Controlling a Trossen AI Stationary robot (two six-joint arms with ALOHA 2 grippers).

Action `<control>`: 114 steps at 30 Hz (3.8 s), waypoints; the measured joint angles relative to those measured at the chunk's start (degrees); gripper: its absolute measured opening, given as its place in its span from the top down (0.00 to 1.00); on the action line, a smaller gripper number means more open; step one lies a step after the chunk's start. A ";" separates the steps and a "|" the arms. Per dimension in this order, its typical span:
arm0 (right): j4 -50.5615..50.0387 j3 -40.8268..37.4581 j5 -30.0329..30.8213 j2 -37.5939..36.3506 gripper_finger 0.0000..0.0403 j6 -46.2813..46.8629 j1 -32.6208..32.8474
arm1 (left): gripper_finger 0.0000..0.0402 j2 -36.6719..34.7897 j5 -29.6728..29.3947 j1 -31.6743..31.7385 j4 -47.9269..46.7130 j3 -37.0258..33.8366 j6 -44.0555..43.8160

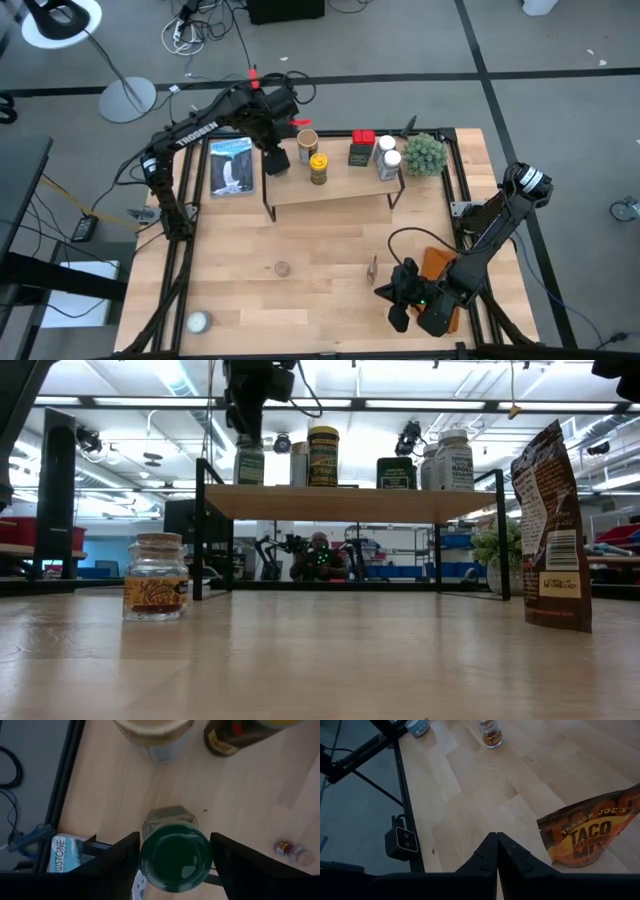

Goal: Shelf spices
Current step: Put the green seasoning bottle on the shelf aligned with the other golden seasoning bottle, then put the orange seasoning bag on the shelf aligned with the other red seasoning can

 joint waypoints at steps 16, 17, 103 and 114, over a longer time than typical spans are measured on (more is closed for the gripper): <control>-0.21 0.94 0.22 0.00 0.99 -0.04 0.01 | 0.39 -3.86 -0.42 -3.14 -0.04 11.03 -0.51; -0.91 1.29 0.33 0.00 0.99 -0.24 0.00 | 0.39 -4.70 -0.43 -4.23 0.72 11.05 -1.24; -49.87 29.83 -27.18 7.64 0.65 -75.22 -23.85 | 0.39 -34.68 -21.00 -56.48 129.28 -93.93 -24.49; -49.18 30.70 -28.47 15.45 0.53 -89.28 -22.15 | 0.39 -34.71 -21.00 -56.48 129.55 -94.72 -24.63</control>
